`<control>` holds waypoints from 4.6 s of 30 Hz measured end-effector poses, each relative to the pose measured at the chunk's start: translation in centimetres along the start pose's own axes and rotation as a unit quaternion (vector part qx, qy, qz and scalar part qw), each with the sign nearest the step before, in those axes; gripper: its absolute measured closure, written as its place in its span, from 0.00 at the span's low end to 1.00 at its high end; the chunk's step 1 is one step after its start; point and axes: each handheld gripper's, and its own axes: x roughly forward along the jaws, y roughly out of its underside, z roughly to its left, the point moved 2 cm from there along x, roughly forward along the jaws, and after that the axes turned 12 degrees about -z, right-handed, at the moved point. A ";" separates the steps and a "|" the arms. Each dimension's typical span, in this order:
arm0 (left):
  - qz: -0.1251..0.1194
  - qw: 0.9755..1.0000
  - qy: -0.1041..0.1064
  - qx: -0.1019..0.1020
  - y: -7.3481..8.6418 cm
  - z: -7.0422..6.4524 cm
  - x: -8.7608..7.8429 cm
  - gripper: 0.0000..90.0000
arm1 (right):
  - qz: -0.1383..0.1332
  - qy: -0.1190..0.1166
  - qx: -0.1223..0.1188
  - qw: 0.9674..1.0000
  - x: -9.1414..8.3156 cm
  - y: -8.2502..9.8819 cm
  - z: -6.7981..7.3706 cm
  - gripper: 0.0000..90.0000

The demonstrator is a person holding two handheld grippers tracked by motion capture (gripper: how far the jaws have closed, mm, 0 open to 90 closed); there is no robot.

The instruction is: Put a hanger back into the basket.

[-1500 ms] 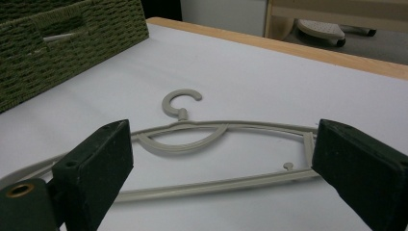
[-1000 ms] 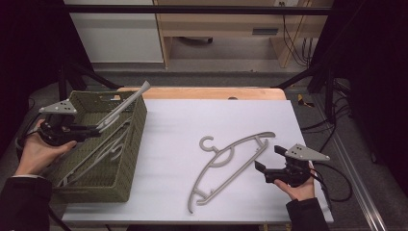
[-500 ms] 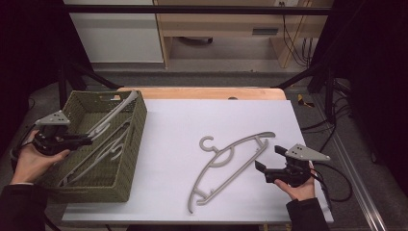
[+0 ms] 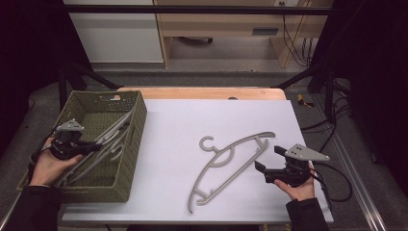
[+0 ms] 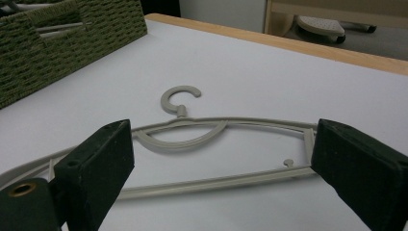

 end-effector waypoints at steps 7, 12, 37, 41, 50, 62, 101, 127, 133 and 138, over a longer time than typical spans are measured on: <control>0.036 0.999 0.002 -0.001 1.0 -0.3 1.1 0.84 | 0.001 -0.001 -0.001 1.000 0.1 0.0 0.0 0.09; -0.001 1.000 0.002 -0.003 -0.2 -0.8 -0.6 0.72 | 0.001 0.000 0.001 1.000 0.0 0.0 0.0 0.09; -0.167 0.984 0.053 0.034 -5.7 -15.0 0.4 0.22 | 0.003 -0.002 -0.001 1.000 -0.1 -0.1 -0.1 0.09; -0.159 0.984 0.068 0.037 -5.5 -17.5 2.5 0.20 | 0.005 0.000 0.001 1.000 0.0 0.0 0.0 0.09; -0.097 0.990 0.086 0.050 -4.2 -22.1 9.0 0.22 | 0.010 0.003 -0.003 1.000 0.1 0.0 -0.1 0.09; -0.026 0.993 0.107 0.041 -1.7 -24.7 14.5 0.35 | 0.016 0.002 -0.005 1.000 0.2 0.3 -0.2 0.09; 0.065 0.980 0.130 0.133 -0.9 -23.8 15.9 0.91 | 0.081 -0.005 -0.007 0.997 2.6 2.4 -0.7 0.15; 0.102 0.984 0.075 0.127 -0.7 -22.0 15.0 0.89 | 0.221 -0.026 -0.085 0.971 7.6 6.0 -2.0 0.76; 0.096 0.989 0.021 0.113 -1.5 -20.3 16.0 0.80 | 0.233 -0.058 -0.063 0.969 6.5 5.7 -1.0 0.87; 0.099 0.989 -0.007 0.107 -2.4 -19.4 17.0 0.71 | 0.240 -0.073 -0.045 0.967 5.5 5.9 0.2 0.90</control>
